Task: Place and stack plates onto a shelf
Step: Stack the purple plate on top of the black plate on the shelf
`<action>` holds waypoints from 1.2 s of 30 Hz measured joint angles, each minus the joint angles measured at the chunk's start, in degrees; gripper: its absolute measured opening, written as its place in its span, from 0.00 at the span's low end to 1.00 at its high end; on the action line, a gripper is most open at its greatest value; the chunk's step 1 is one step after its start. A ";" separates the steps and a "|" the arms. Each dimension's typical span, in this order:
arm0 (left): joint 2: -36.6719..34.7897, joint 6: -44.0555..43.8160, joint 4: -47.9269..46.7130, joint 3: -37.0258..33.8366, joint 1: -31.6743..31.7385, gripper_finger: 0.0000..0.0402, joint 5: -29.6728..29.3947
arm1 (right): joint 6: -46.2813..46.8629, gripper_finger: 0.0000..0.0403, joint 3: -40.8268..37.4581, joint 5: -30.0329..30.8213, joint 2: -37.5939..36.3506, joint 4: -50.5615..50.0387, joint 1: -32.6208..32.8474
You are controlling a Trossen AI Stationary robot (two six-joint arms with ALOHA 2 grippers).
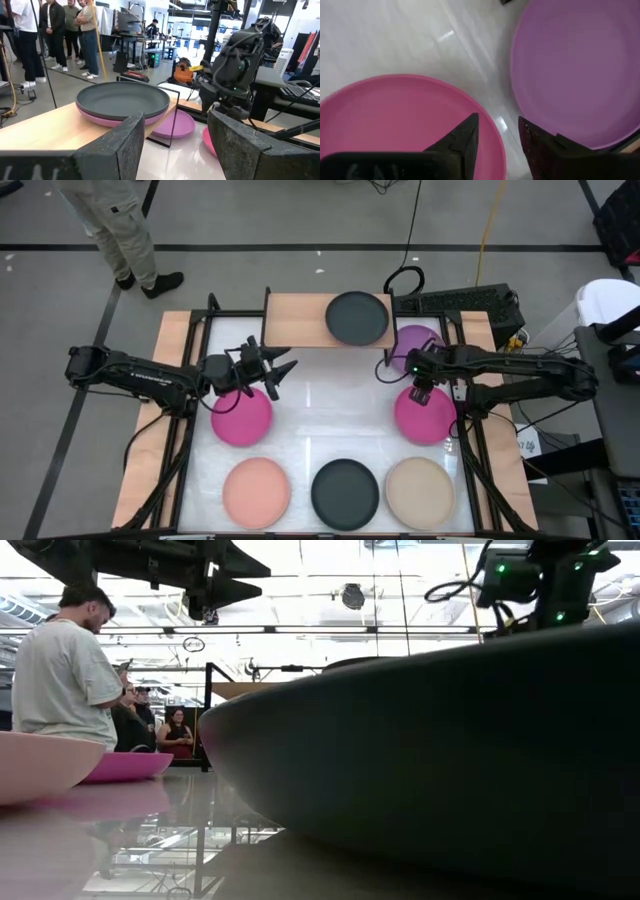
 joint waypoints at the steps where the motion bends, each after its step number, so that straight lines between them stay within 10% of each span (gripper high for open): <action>1: 0.00 0.32 0.00 0.00 0.05 0.55 0.00 | 0.00 0.33 0.00 0.00 0.75 0.00 -0.35; 36: 0.00 1.71 -0.44 0.00 0.04 0.55 -0.07 | -0.02 0.43 -2.66 0.40 11.55 19.96 -8.16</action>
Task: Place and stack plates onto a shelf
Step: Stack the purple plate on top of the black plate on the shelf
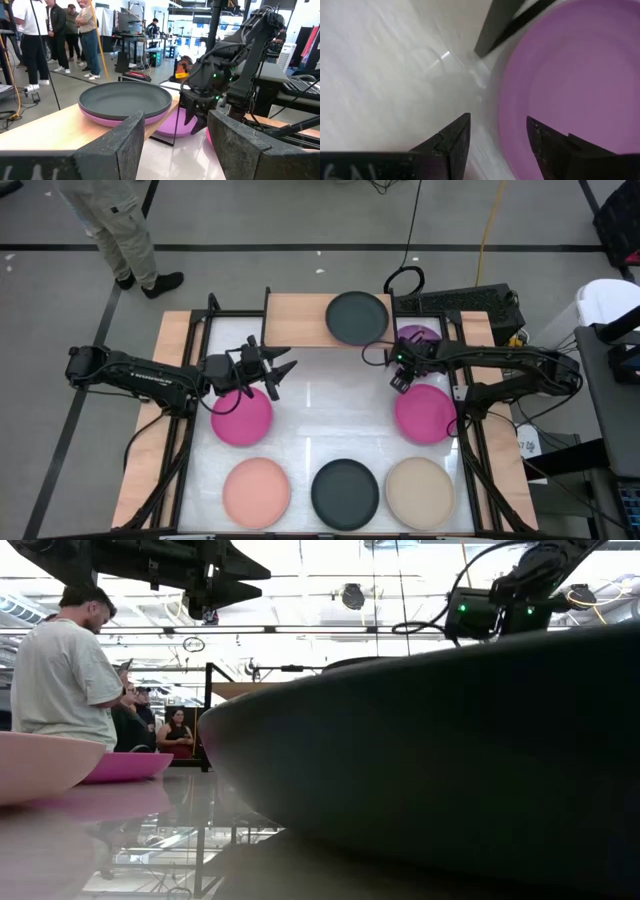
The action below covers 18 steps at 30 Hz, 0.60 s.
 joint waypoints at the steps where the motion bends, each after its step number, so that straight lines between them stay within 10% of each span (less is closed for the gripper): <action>1: 0.00 0.00 -0.02 0.00 0.00 0.55 0.00 | 0.02 0.43 -0.35 0.05 0.27 0.16 0.00; 18: 0.00 0.02 -0.02 0.00 0.00 0.55 0.00 | 0.20 0.36 -7.63 0.11 0.58 5.67 -3.84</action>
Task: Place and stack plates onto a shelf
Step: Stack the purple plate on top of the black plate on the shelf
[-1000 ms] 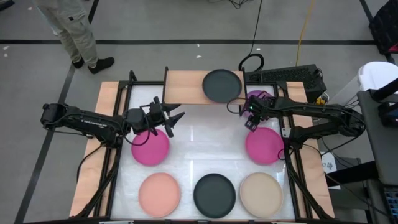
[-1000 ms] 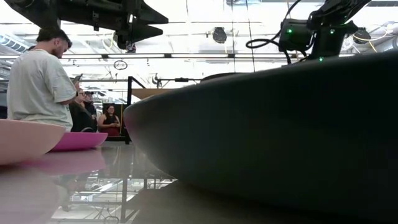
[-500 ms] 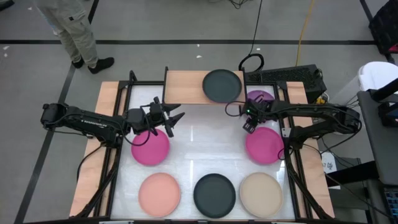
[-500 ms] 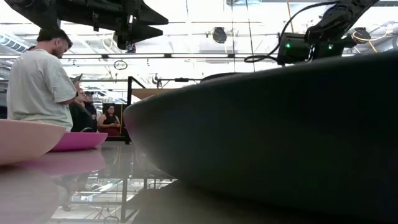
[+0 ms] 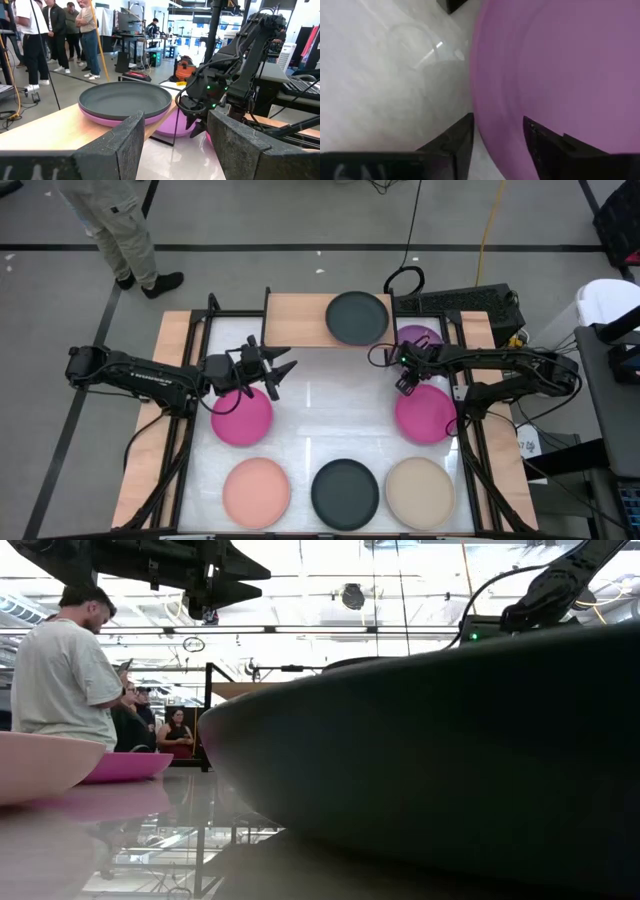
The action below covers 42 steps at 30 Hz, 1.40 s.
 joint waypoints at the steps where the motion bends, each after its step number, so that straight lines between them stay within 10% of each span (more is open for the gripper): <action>1: 0.00 0.00 0.00 0.00 0.00 0.55 -0.01 | -0.04 0.34 -0.07 0.00 0.00 0.16 -0.09; 10: 0.00 -0.28 0.01 0.00 0.00 0.55 0.00 | 0.54 0.03 0.02 0.85 -0.25 0.80 -0.16; 30: 0.02 -0.87 -0.93 0.00 0.00 0.55 -0.02 | 4.43 0.00 4.73 9.53 -24.37 -4.68 -0.21; 42: 0.02 -1.43 -0.82 0.00 0.02 0.55 -0.02 | -17.71 0.00 16.44 2.83 -23.64 16.59 3.49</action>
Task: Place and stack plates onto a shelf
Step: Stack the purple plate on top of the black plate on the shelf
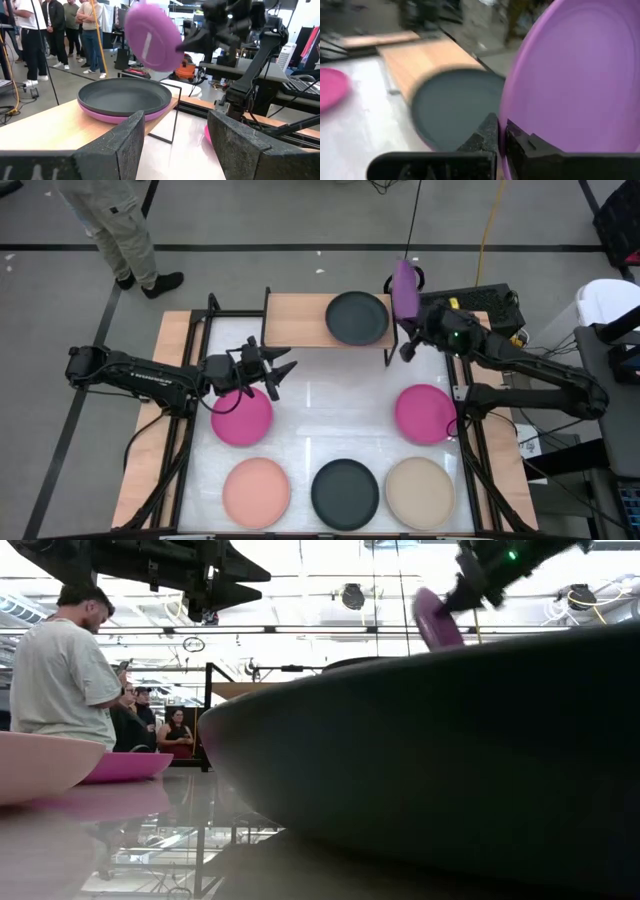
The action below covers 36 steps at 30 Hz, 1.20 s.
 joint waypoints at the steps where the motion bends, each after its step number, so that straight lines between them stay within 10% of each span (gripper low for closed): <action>1: 0.00 -0.08 0.00 0.00 -0.02 0.55 0.00 | -1.38 0.00 1.20 -0.21 1.18 0.76 0.72; 21: 0.00 -2.82 -3.52 0.00 -0.04 0.55 0.02 | -20.04 0.01 9.34 1.38 24.80 -1.18 8.00; 36: 0.00 -3.88 -4.53 0.00 -2.30 0.55 0.00 | -20.18 0.31 9.34 1.45 23.91 0.59 8.64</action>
